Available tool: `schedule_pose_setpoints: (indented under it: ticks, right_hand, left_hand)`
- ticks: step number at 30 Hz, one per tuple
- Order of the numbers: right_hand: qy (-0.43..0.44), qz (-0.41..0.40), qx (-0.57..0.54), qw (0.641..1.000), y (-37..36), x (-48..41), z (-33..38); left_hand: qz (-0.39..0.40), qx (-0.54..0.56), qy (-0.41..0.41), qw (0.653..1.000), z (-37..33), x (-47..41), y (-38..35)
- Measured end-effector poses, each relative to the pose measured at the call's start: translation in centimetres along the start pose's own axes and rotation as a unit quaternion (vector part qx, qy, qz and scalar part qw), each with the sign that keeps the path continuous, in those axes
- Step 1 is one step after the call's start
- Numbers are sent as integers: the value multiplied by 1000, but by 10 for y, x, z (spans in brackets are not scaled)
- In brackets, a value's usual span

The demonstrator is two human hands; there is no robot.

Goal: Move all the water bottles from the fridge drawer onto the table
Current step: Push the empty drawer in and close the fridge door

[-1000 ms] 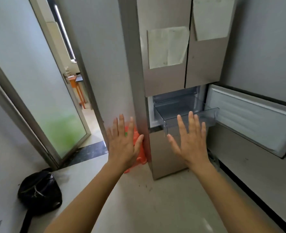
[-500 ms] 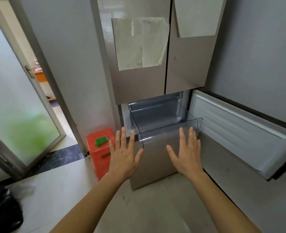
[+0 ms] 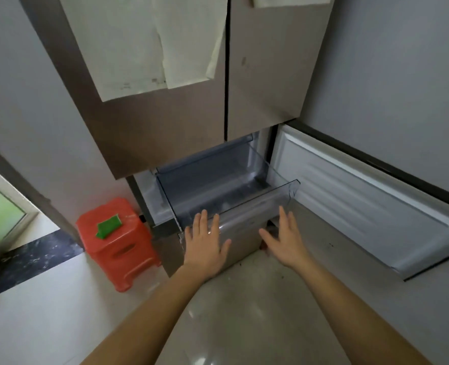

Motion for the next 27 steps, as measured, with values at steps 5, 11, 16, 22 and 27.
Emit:
schedule_pose_setpoints:
  ticks: [5, 11, 16, 22, 27]
  right_hand:
    - [-55, 55, -84, 993, -17, -57, -26]
    - [-179, 135, -269, 937, -40, -124, -38]
    - [-286, 147, -442, 837, -41, -162, -35]
    - [-273, 156, -507, 803, -36, -200, -22]
    - [-268, 200, -527, 781, -47, -214, -9]
  left_hand:
    - [55, -49, 7, 997, -6, -40, -39]
    - [60, -136, 76, 986, -6, -58, -62]
    - [40, -156, 140, 977, -11, -66, -69]
    - [-147, -108, 233, 955, -29, -80, -51]
    - [-156, 255, 453, 840, -33, -88, -57]
Point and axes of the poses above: each hand's wrist, its own x-axis away from the middle knuckle, its own y-axis out of the back of the hand, z = x × y, the point moved 5 cm from there along -x, towards the middle knuckle, and after that the axes turned 7 degrees about -z, right-handed, at the moved point
